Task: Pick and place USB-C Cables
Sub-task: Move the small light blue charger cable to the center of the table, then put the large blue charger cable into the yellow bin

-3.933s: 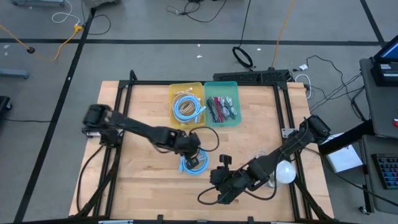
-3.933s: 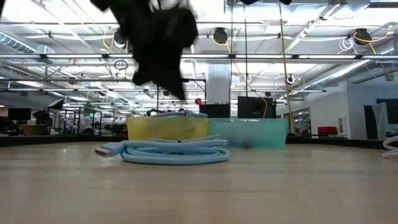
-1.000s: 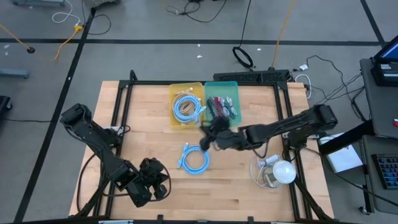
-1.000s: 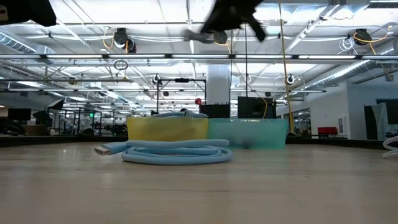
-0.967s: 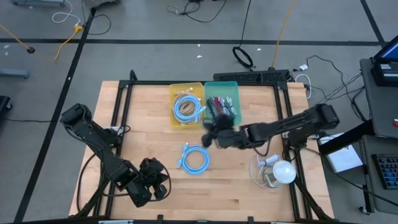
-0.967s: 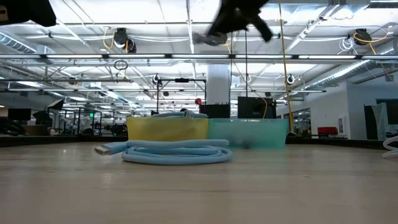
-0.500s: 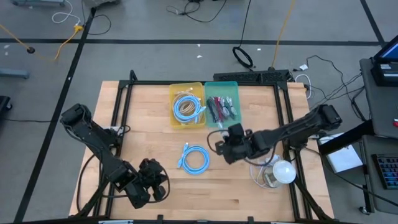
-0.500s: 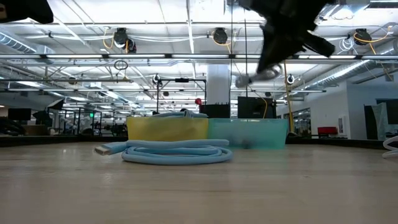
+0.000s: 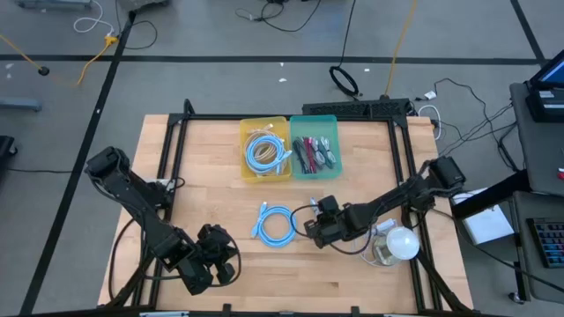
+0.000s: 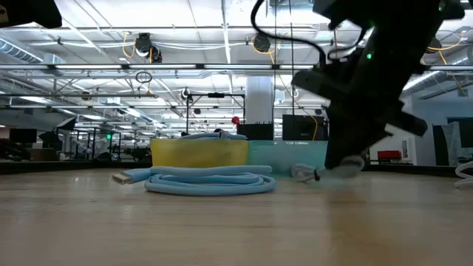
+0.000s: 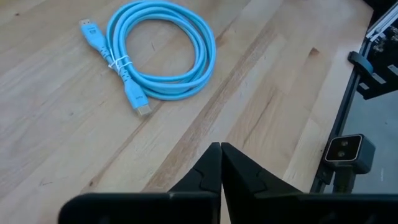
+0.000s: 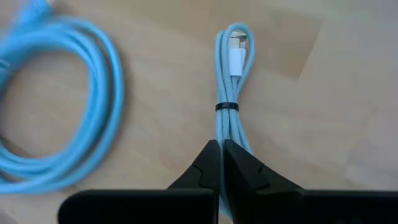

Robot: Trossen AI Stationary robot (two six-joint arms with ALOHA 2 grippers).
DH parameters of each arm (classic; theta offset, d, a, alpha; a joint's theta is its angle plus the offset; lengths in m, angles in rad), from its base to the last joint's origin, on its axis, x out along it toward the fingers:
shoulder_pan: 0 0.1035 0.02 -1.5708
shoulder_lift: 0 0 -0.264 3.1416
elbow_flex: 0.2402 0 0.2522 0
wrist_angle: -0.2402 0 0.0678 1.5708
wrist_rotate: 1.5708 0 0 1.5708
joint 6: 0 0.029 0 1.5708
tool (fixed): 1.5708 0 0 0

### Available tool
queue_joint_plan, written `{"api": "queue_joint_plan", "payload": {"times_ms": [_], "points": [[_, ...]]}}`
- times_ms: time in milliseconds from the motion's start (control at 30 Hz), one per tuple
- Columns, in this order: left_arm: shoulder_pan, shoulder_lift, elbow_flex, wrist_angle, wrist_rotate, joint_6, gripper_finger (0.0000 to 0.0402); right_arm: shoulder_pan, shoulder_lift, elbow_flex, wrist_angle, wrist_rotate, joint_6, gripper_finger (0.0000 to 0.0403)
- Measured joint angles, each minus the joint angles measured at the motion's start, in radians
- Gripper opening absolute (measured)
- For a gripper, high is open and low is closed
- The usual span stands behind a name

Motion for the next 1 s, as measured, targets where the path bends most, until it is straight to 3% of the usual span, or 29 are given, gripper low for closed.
{"api": "queue_joint_plan", "payload": {"times_ms": [467, 700, 867, 1000], "points": [[0.000, 0.000, 0.000, 0.008, 0.016, -0.009, 0.0003, 0.014, 0.054, -0.001, 0.080, -0.049, -0.072, 0.0010], [0.000, 0.000, 0.000, 0.007, 0.014, 0.001, 0.0015, 0.014, -0.012, -0.001, 0.215, -0.076, -0.211, 0.0095], [0.001, 0.000, 0.000, 0.016, 0.008, 0.027, 0.0016, 0.014, -0.111, -0.001, 0.234, -0.028, -0.246, 0.0167], [0.047, 0.001, 0.000, 0.133, 0.043, 0.272, 0.0017, 0.016, -0.228, -0.002, 0.385, 0.011, -0.335, 0.0213]]}}
